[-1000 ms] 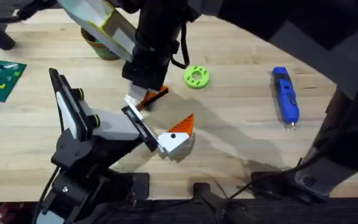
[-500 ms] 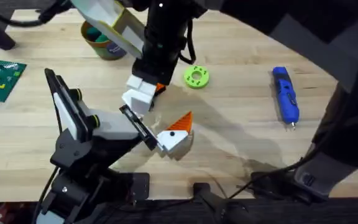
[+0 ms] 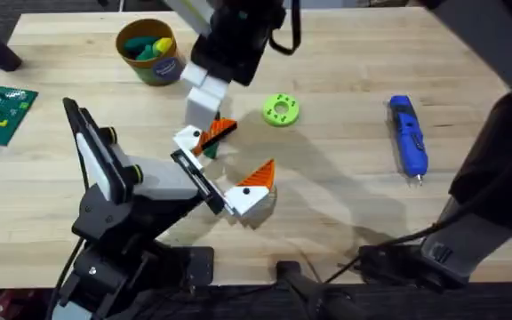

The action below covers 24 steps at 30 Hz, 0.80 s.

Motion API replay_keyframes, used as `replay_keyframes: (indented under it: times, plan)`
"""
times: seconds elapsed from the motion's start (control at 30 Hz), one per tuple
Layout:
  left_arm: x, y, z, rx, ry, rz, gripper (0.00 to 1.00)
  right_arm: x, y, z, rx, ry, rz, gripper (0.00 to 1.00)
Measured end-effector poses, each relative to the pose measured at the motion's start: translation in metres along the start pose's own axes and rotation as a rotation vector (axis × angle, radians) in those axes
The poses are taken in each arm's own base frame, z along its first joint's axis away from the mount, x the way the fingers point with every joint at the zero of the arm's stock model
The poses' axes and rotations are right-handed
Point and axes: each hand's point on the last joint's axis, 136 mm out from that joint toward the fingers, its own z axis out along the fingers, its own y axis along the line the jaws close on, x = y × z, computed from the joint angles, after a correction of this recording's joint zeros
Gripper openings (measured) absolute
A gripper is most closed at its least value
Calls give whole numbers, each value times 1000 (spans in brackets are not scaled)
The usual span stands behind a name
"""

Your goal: Pick up the gripper from the table and insert it into the empty holder that is missing its gripper. Then pick up a screw, insert it into the mounting hole, and use the screwdriver to tighten it. Finally, clean up the table by picking up the vegetable and placing it into the bucket.

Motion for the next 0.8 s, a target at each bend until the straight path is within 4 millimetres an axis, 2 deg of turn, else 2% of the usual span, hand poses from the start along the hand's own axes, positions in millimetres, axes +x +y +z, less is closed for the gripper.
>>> replay_keyframes:
  times: [0.13, 0.27, 0.43, 0.57, 0.8]
  plan:
    - [0, 0, 0, 0, 0, 0, 986, 2, -8, -12, 17, -24, 29, 994]
    - [0, 0, 0, 0, 0, 0, 986, 5, -10, -35, 39, -66, 56, 994]
    - [0, 0, 0, 0, 0, 0, 986, 20, -11, -59, 50, -66, 89, 994]
    - [0, 0, 0, 0, 0, 0, 986, 28, -15, -62, 52, -51, 115, 994]
    - [0, 0, 0, 0, 0, 0, 986, 29, -16, -60, 50, -47, 127, 994]
